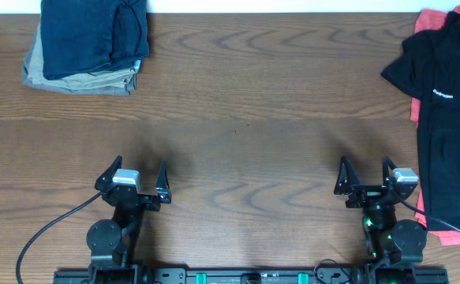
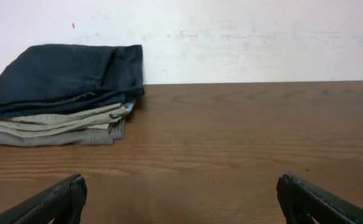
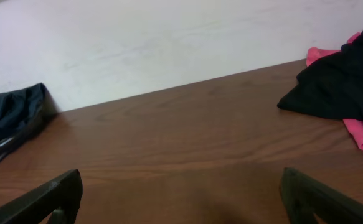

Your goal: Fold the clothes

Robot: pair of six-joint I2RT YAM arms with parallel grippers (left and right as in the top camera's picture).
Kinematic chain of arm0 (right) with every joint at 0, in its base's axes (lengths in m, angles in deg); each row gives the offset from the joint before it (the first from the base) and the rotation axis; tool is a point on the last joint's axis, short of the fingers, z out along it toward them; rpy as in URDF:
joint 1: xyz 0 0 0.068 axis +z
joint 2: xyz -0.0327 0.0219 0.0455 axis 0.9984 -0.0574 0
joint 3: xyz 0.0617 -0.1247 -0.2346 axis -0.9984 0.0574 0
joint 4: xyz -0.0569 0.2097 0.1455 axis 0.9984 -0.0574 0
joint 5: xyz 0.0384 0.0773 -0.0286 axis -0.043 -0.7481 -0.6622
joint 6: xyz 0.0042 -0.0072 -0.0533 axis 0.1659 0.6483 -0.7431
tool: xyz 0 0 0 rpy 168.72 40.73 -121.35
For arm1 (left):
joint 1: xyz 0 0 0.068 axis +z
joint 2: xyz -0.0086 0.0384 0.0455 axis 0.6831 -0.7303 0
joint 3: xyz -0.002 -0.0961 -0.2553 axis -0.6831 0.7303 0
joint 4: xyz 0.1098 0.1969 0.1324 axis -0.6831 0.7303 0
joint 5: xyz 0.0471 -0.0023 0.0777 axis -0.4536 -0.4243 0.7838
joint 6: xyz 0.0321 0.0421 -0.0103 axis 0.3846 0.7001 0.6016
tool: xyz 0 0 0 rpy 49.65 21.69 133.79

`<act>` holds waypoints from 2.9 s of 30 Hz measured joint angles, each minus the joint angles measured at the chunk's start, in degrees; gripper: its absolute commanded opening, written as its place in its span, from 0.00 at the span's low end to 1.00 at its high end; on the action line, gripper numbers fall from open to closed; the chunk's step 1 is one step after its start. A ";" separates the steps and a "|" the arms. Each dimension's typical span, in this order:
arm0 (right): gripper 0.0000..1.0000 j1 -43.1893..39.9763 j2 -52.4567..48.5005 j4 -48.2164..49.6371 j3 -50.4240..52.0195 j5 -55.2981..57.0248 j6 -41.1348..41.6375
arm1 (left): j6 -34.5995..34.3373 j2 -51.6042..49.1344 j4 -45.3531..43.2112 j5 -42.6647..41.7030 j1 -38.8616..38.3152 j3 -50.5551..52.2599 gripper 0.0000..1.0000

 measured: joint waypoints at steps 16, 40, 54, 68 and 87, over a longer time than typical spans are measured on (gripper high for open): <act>0.99 0.00 0.00 0.00 0.00 0.00 0.00 | 0.00 0.00 0.00 0.00 0.00 0.00 0.98; 0.99 0.00 0.00 0.00 0.00 0.00 0.00 | 0.00 0.00 0.00 0.00 0.00 0.00 0.98; 0.99 0.00 0.00 0.00 0.00 0.00 0.02 | 0.00 0.00 0.00 0.00 0.00 0.00 0.98; 0.99 0.02 0.00 1.03 0.00 -11.06 27.56 | 0.00 0.00 0.00 0.00 0.00 0.00 0.98; 0.99 0.00 -0.85 10.91 -2.16 -26.03 28.94 | 0.00 0.00 0.00 0.00 0.00 0.00 0.98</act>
